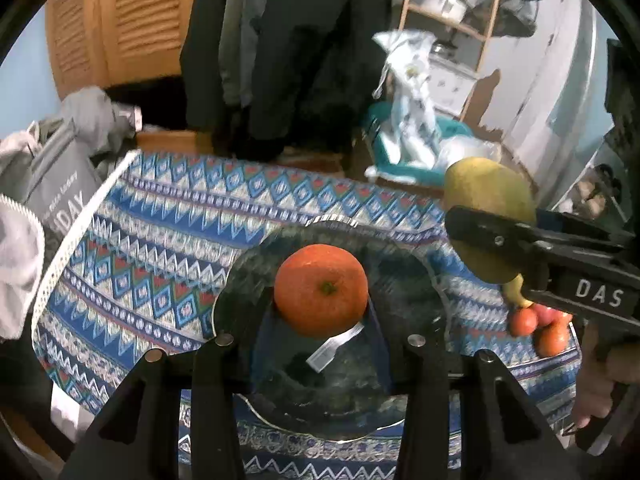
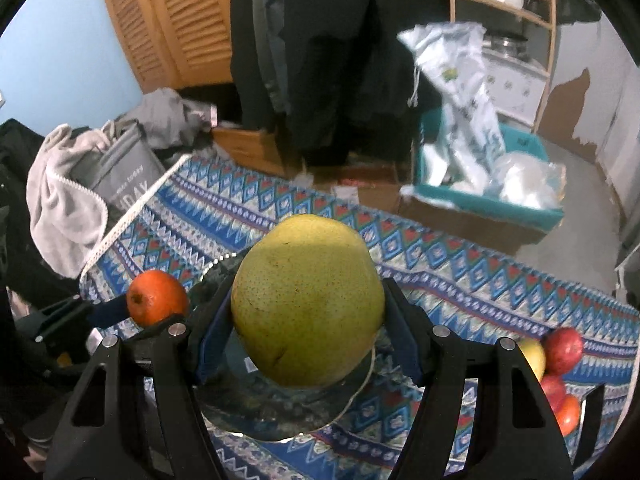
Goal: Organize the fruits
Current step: 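Lower the orange into the glass bowl with the left tool while the right tool lowers the pear in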
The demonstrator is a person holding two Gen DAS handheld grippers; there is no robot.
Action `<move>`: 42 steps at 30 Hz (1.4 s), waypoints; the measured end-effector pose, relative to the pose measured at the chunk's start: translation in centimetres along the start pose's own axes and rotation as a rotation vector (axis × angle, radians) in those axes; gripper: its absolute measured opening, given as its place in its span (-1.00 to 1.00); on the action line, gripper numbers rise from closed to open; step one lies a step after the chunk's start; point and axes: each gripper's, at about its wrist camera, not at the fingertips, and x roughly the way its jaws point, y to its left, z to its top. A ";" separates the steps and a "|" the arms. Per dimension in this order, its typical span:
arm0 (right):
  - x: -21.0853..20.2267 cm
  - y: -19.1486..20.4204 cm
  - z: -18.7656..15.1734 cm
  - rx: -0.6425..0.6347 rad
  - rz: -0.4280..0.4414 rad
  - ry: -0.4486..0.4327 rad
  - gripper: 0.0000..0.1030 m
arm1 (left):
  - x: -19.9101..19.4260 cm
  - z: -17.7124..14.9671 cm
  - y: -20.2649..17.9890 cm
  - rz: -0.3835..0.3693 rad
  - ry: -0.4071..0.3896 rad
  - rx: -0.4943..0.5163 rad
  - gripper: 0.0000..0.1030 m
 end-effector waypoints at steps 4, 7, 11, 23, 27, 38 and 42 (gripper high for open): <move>2.1 0.0 -0.8 0.000 -0.004 0.054 0.36 | 1.9 -0.8 0.8 -0.001 0.059 -0.023 -0.15; 3.6 -0.1 -1.6 -0.006 -0.007 0.089 0.36 | 3.2 -1.3 0.8 0.022 0.093 -0.019 -0.15; 5.2 -0.3 -2.5 -0.004 -0.014 0.134 0.36 | 4.9 -2.2 0.8 0.038 0.149 -0.023 -0.14; 9.2 -0.5 -5.4 -0.023 -0.020 0.267 0.36 | 8.3 -4.0 1.1 0.078 0.273 -0.040 -0.13; 10.0 -0.7 -6.1 -0.015 -0.029 0.297 0.36 | 9.4 -4.7 0.9 0.100 0.319 -0.025 -0.12; 10.7 -1.0 -6.6 0.006 -0.022 0.327 0.37 | 7.6 -4.2 0.3 0.109 0.281 -0.003 0.29; 10.4 -1.1 -6.5 0.016 -0.003 0.313 0.39 | 6.8 -3.8 0.3 0.099 0.270 -0.008 0.29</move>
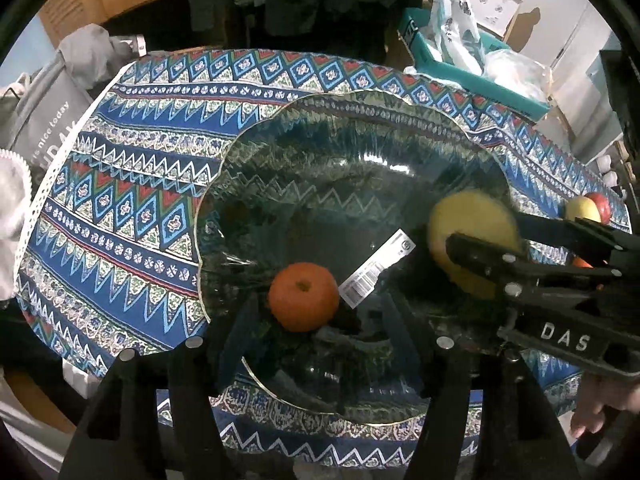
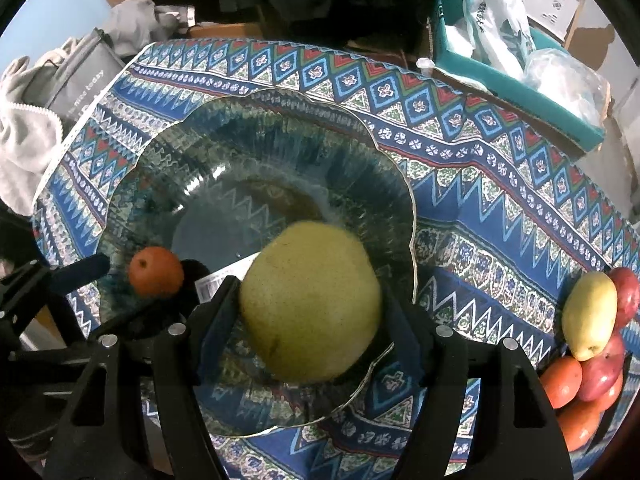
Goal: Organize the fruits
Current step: 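Lower the orange into the glass bowl with the left tool while the right tool lowers the pear in, then open both tools and withdraw them from the glass bowl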
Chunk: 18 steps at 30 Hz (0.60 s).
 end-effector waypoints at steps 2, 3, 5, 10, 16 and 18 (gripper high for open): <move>-0.8 -0.1 0.2 0.011 0.010 -0.032 0.39 | -0.5 0.0 -0.1 -0.002 -0.013 0.004 0.29; -1.3 -0.2 0.4 0.017 0.012 -0.048 0.39 | -0.8 0.1 -0.1 0.000 -0.021 0.005 0.29; -2.2 -0.3 0.7 0.026 0.013 -0.071 0.39 | -1.4 0.2 -0.1 0.000 -0.038 0.006 0.29; -4.4 -0.8 1.1 0.046 -0.013 -0.130 0.39 | -2.7 0.7 0.0 -0.017 -0.069 -0.011 0.29; -6.5 -1.0 1.2 0.037 -0.073 -0.177 0.39 | -4.2 1.1 -0.7 -0.036 -0.110 -0.012 0.33; -7.2 -1.2 1.1 0.038 -0.078 -0.192 0.39 | -4.7 1.2 -1.1 -0.042 -0.123 -0.008 0.33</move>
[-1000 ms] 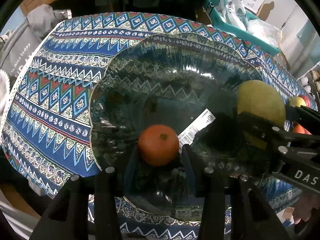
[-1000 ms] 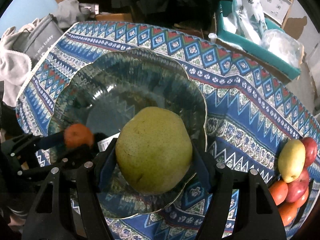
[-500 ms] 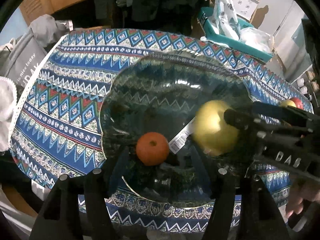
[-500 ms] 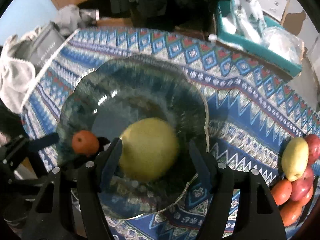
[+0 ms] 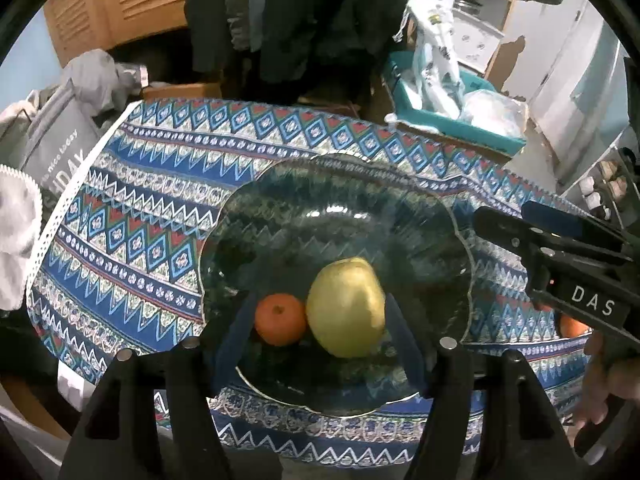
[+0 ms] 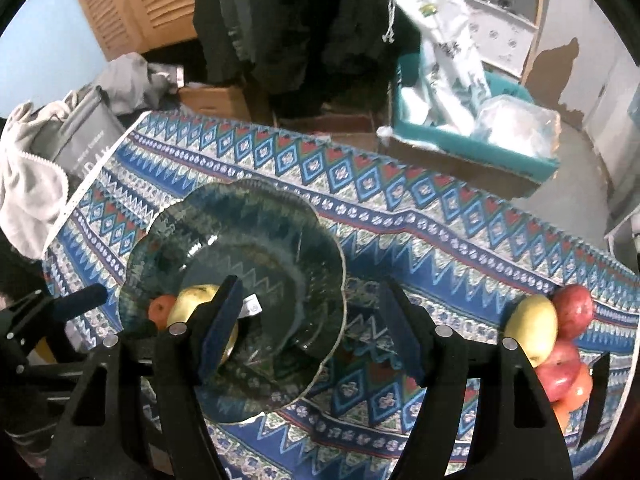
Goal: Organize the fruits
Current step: 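Open both tools and withdraw them from the glass bowl, then move the right tool to a large orange while the left tool approaches a yellow pear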
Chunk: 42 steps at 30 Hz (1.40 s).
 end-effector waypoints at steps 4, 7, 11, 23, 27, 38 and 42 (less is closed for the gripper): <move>-1.7 -0.5 0.0 0.002 -0.019 -0.033 0.39 | -0.7 0.3 -0.8 -0.011 -0.017 0.009 0.34; -2.9 -0.9 -0.2 0.004 -0.040 -0.056 0.39 | -1.3 0.4 -1.6 -0.021 -0.025 0.017 0.34; -4.5 -1.9 -0.3 0.016 -0.052 -0.083 0.39 | -2.0 0.6 -2.7 -0.036 -0.043 0.036 0.37; -9.3 -5.5 -1.5 0.068 -0.103 -0.156 0.43 | -4.0 0.9 -6.4 -0.055 -0.086 0.104 0.45; -10.8 -6.9 -2.1 0.089 -0.117 -0.178 0.46 | -4.7 1.0 -7.5 -0.062 -0.101 0.114 0.51; -13.9 -10.5 -4.3 0.141 -0.165 -0.220 0.57 | -5.9 1.3 -10.8 -0.077 -0.133 0.163 0.57; -14.5 -12.3 -5.2 0.172 -0.174 -0.224 0.57 | -5.6 1.3 -12.1 -0.084 -0.123 0.182 0.57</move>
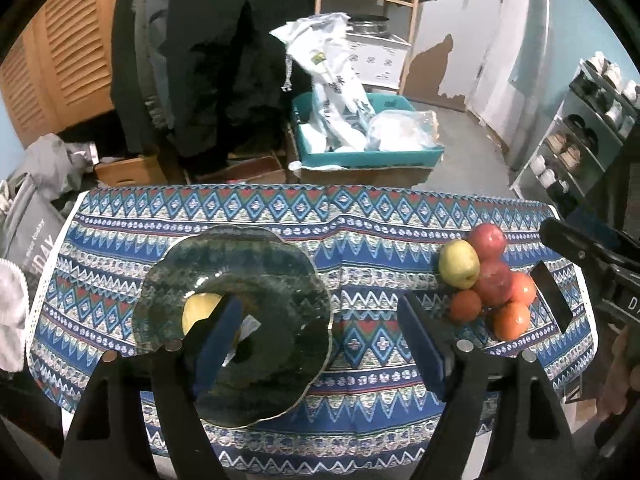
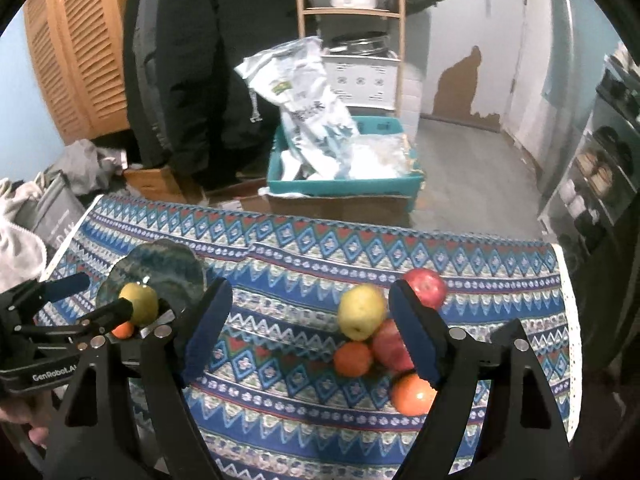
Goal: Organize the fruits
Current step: 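Move the right tool to a large orange while the left tool approaches a yellow pear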
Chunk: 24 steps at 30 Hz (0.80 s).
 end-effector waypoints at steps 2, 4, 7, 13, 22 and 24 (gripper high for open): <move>-0.1 -0.9 -0.3 0.014 -0.010 0.002 0.57 | 0.1 0.1 -0.8 -0.011 -0.007 0.013 0.57; -0.1 -2.0 -0.6 0.033 -0.022 0.006 0.57 | 0.1 0.3 -1.5 -0.021 -0.022 0.026 0.57; -0.5 -3.6 -1.2 0.063 -0.040 -0.006 0.57 | 0.0 0.4 -2.7 -0.031 -0.036 0.045 0.57; -1.6 -6.4 -2.0 0.107 -0.075 -0.025 0.57 | 0.1 0.9 -4.8 -0.051 -0.042 0.076 0.57; 0.3 -9.8 -4.4 0.153 -0.122 0.055 0.57 | 2.6 0.8 -7.7 -0.076 -0.003 0.121 0.57; 1.2 -10.3 -5.1 0.152 -0.127 0.082 0.57 | 3.4 0.5 -8.1 -0.083 0.010 0.130 0.57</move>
